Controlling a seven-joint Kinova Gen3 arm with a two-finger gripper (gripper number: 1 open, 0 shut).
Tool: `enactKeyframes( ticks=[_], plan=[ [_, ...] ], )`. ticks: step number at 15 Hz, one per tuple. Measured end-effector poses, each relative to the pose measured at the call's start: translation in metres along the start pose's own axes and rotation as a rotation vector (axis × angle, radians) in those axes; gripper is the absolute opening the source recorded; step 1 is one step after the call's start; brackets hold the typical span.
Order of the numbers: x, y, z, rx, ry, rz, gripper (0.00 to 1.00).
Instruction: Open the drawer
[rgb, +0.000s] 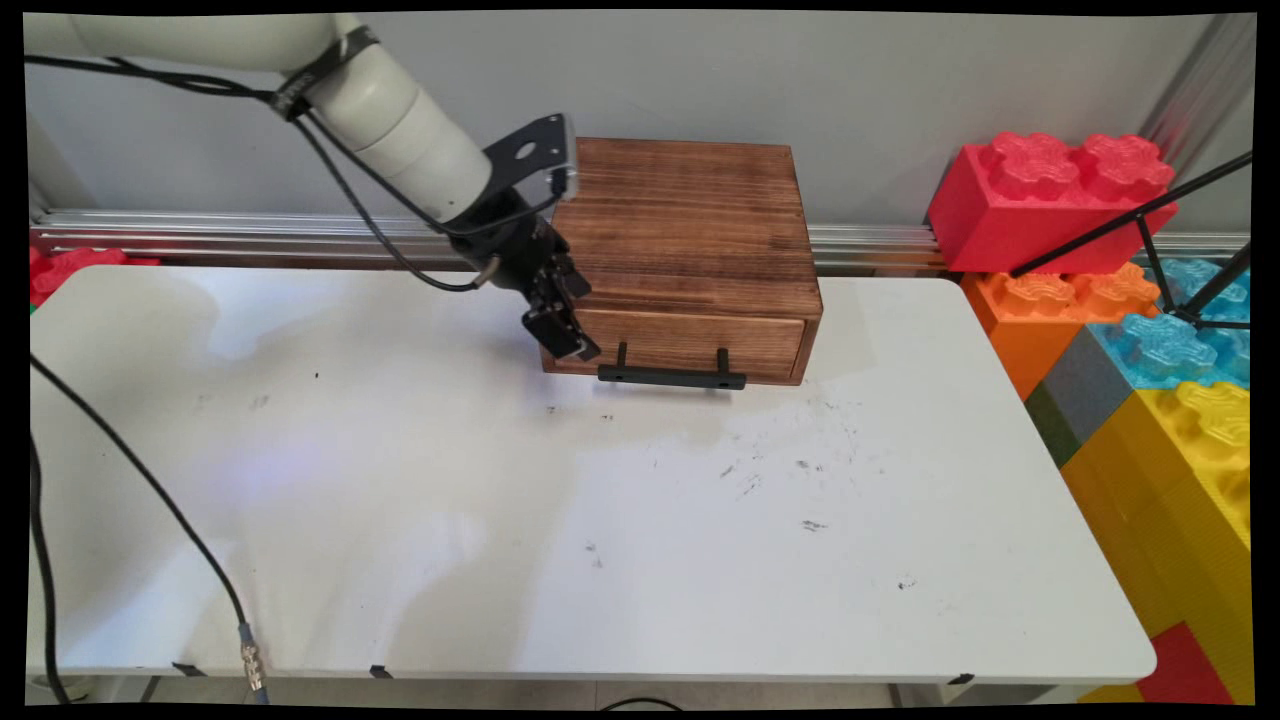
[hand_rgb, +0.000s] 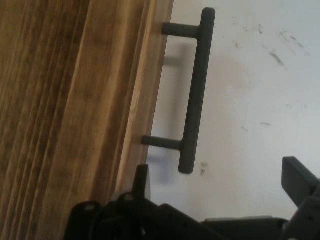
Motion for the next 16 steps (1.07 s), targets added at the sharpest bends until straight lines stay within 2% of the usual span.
enactKeyframes(
  ticks=[11,16],
  plan=[
    [0.049,0.015,0.046,-0.015,-0.09,0.104,1.0],
    [0.066,0.025,0.07,-0.02,-0.116,0.196,1.0]
  ],
)
